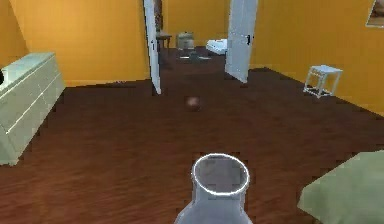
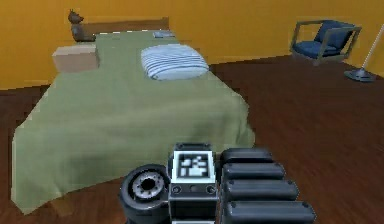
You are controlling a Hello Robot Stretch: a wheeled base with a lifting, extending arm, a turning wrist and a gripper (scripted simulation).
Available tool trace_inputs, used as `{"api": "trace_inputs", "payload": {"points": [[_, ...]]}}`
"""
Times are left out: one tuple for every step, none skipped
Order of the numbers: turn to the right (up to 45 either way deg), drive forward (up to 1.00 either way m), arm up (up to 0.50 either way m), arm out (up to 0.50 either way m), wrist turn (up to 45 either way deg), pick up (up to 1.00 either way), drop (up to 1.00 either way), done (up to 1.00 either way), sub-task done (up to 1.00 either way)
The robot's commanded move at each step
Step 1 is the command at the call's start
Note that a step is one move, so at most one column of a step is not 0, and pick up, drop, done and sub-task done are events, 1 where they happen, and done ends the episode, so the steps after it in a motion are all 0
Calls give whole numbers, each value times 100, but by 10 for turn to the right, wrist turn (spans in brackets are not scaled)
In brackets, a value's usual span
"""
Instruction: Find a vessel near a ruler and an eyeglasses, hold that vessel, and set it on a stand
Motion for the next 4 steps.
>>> {"api": "trace_inputs", "payload": {"points": [[0,100,0,0,0,0,0,0,0],[450,0,0,0,0,0,0,0,0],[0,5,0,0,0,0,0,0,0],[-210,0,0,0,0,0,0,0,0]]}}
